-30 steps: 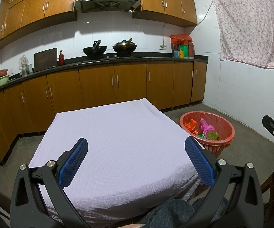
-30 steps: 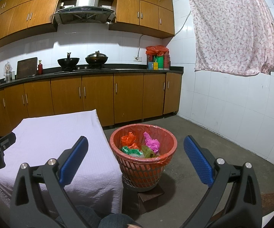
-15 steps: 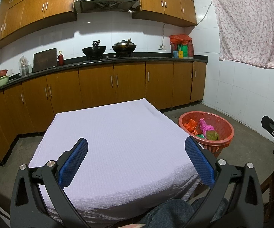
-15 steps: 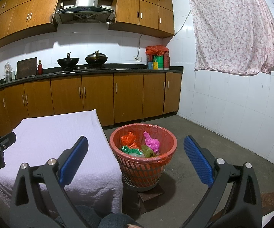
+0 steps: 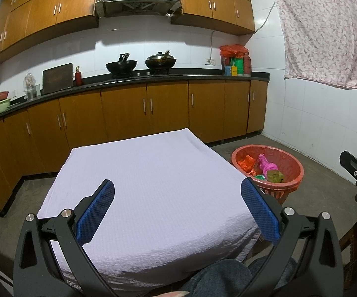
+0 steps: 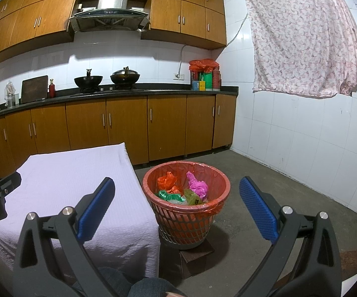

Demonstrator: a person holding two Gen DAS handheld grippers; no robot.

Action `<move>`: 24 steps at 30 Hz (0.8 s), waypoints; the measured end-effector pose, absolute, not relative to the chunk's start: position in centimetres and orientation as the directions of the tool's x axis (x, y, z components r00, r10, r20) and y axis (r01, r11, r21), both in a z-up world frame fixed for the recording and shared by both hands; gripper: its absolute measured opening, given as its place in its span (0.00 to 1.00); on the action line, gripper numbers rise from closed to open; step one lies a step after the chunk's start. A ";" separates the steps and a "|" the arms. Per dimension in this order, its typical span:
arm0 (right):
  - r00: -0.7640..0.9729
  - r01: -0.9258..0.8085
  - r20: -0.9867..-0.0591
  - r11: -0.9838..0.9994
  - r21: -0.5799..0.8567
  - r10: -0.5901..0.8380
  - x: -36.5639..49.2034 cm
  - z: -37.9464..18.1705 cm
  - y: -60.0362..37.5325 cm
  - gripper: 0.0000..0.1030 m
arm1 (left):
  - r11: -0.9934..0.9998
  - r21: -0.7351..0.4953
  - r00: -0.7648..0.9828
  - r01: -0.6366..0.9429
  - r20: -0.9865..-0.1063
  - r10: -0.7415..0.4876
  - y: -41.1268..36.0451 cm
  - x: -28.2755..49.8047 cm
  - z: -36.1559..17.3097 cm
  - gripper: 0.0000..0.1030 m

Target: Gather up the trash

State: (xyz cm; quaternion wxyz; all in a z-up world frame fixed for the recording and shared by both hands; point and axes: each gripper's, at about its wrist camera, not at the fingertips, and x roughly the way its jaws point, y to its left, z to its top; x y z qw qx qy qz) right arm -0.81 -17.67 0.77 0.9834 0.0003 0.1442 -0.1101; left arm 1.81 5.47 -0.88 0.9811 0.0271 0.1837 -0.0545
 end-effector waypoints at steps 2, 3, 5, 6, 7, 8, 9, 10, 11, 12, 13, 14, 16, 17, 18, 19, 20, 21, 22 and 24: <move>0.934 0.217 -0.283 0.976 -0.031 -0.216 -0.8 0.8 -17.7 0.96 | 0.993 0.033 0.927 0.117 -0.363 -0.097 5.4 1.8 -0.9 0.98; 0.934 0.216 -0.283 0.976 -0.030 -0.216 -0.8 0.8 -17.7 0.96 | 0.992 0.033 0.926 0.118 -0.363 -0.098 5.4 1.7 -0.9 0.98; 0.934 0.218 -0.284 0.976 -0.029 -0.217 -0.8 0.6 -17.6 0.96 | 0.993 0.033 0.927 0.117 -0.363 -0.098 5.4 1.7 -0.9 0.98; 0.934 0.218 -0.284 0.975 -0.029 -0.217 -0.8 0.6 -17.6 0.96 | 0.993 0.033 0.927 0.118 -0.363 -0.098 5.4 1.7 -0.9 0.98; 0.934 0.218 -0.284 0.976 -0.029 -0.217 -0.8 0.6 -17.7 0.96 | 0.993 0.033 0.927 0.117 -0.363 -0.097 5.4 1.8 -0.9 0.98; 0.934 0.218 -0.283 0.976 -0.029 -0.217 -0.8 0.6 -17.7 0.96 | 0.993 0.034 0.927 0.117 -0.363 -0.097 5.4 1.7 -0.9 0.98; 0.934 0.218 -0.284 0.976 -0.029 -0.217 -0.8 0.6 -17.7 0.96 | 0.992 0.034 0.927 0.118 -0.363 -0.097 5.3 1.7 -0.9 0.98; 0.934 0.218 -0.284 0.976 -0.029 -0.217 -0.8 0.6 -17.7 0.96 | 0.993 0.033 0.927 0.117 -0.363 -0.097 5.4 1.8 -0.8 0.98; 0.934 0.218 -0.284 0.976 -0.028 -0.217 -0.8 0.6 -17.7 0.96 | 0.992 0.033 0.926 0.118 -0.364 -0.098 5.3 1.7 -0.9 0.98; 0.934 0.218 -0.284 0.976 -0.029 -0.217 -0.8 0.6 -17.7 0.96 | 0.992 0.033 0.926 0.120 -0.364 -0.099 5.3 1.8 -0.9 0.98; 0.934 0.218 -0.284 0.976 -0.029 -0.217 -0.8 0.6 -17.7 0.96 | 0.992 0.033 0.926 0.119 -0.364 -0.099 5.3 1.8 -0.8 0.98; 0.934 0.218 -0.284 0.976 -0.029 -0.217 -0.8 0.6 -17.7 0.96 | 0.992 0.033 0.926 0.119 -0.364 -0.099 5.3 1.8 -0.9 0.98; 0.934 0.217 -0.284 0.976 -0.028 -0.216 -0.8 0.6 -17.7 0.96 | 0.992 0.033 0.926 0.119 -0.364 -0.099 5.3 1.8 -0.8 0.98; 0.934 0.217 -0.284 0.976 -0.028 -0.216 -0.8 0.6 -17.7 0.96 | 0.992 0.033 0.926 0.119 -0.364 -0.098 5.3 1.8 -0.9 0.98; 0.934 0.217 -0.284 0.976 -0.029 -0.217 -0.8 0.6 -17.7 0.96 | 0.992 0.033 0.926 0.119 -0.364 -0.099 5.3 1.8 -0.8 0.98; 0.934 0.217 -0.284 0.976 -0.028 -0.216 -0.8 0.6 -17.7 0.96 | 0.992 0.033 0.926 0.119 -0.364 -0.099 5.3 1.8 -0.8 0.98; 0.934 0.217 -0.284 0.976 -0.028 -0.216 -0.8 0.6 -17.7 0.96 | 0.992 0.033 0.926 0.119 -0.364 -0.099 5.3 1.8 -0.8 0.98; 0.934 0.218 -0.284 0.976 -0.028 -0.216 -0.8 0.6 -17.7 0.96 | 0.992 0.033 0.926 0.119 -0.364 -0.099 5.3 1.8 -0.8 0.98; 0.934 0.217 -0.284 0.976 -0.028 -0.216 -0.9 0.7 -17.7 0.96 | 0.992 0.033 0.926 0.119 -0.364 -0.099 5.3 1.8 -0.8 0.98; 0.934 0.218 -0.284 0.976 -0.028 -0.216 -0.8 0.7 -17.7 0.96 | 0.992 0.033 0.926 0.119 -0.364 -0.099 5.2 1.7 -0.8 0.98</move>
